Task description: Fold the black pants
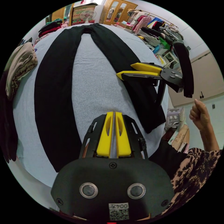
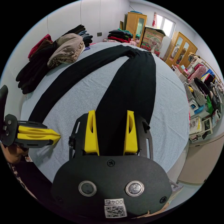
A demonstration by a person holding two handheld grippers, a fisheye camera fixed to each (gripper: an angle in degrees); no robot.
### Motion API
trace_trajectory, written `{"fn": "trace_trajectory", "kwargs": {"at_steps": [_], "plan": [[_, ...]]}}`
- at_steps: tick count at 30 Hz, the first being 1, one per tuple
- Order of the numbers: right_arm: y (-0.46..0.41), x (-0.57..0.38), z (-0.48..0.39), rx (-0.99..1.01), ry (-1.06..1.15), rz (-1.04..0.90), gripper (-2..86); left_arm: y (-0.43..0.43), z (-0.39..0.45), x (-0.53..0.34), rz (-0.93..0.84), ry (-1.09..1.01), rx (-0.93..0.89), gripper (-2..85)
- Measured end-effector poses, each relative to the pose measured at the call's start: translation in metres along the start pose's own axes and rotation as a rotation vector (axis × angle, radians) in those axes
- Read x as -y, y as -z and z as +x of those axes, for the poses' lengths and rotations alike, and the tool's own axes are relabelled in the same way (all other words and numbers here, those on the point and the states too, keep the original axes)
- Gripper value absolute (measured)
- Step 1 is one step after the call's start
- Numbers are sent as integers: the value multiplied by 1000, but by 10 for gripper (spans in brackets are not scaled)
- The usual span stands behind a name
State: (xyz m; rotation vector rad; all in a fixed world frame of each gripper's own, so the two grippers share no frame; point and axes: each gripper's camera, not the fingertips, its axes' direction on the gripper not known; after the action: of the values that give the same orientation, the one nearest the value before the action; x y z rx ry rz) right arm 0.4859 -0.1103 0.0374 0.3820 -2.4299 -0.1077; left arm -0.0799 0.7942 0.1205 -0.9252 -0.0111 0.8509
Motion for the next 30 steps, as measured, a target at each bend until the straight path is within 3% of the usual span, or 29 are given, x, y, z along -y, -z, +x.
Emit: {"fn": "trace_trajectory", "kwargs": {"at_steps": [30], "plan": [[-10, 8, 6, -1, 0, 3, 181, 1, 2, -5, -3, -1, 10, 12]]}}
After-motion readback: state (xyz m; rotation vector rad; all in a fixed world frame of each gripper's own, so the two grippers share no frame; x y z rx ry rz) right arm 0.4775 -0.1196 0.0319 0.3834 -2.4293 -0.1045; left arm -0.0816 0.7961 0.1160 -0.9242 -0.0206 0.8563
